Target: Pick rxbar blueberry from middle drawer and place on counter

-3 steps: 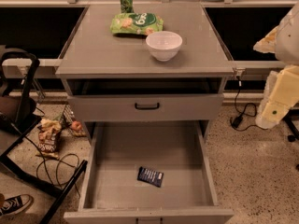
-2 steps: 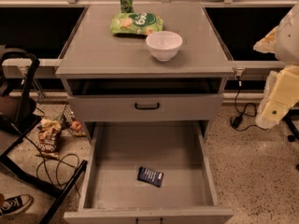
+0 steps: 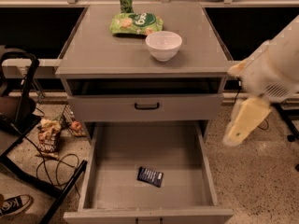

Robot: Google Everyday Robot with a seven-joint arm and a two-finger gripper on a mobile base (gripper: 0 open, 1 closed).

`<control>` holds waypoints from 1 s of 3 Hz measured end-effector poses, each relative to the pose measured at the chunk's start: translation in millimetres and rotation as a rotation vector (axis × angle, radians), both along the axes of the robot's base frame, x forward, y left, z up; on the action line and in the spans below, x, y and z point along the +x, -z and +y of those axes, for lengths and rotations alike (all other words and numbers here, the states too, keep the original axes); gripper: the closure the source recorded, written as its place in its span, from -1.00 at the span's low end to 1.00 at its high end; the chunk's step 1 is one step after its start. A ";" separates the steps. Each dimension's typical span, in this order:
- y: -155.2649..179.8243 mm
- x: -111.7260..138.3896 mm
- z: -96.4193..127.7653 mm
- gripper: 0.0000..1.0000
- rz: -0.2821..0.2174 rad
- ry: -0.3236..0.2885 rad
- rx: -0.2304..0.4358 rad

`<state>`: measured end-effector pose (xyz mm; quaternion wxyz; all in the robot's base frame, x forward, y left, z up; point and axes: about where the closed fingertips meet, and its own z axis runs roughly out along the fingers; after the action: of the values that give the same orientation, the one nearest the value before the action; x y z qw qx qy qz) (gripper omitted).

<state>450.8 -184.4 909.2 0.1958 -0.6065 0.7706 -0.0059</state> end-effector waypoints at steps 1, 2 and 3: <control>69.0 1.1 23.3 -1.00 0.016 -0.004 0.005; 143.9 18.6 46.8 -1.00 0.011 0.006 -0.004; 201.1 71.3 68.1 -1.00 -0.043 0.028 0.024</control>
Offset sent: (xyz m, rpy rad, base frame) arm 0.0846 0.0843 -0.2202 0.0343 -0.1522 -0.0553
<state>522.1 -116.4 708.1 0.2195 -0.5928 0.7747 -0.0128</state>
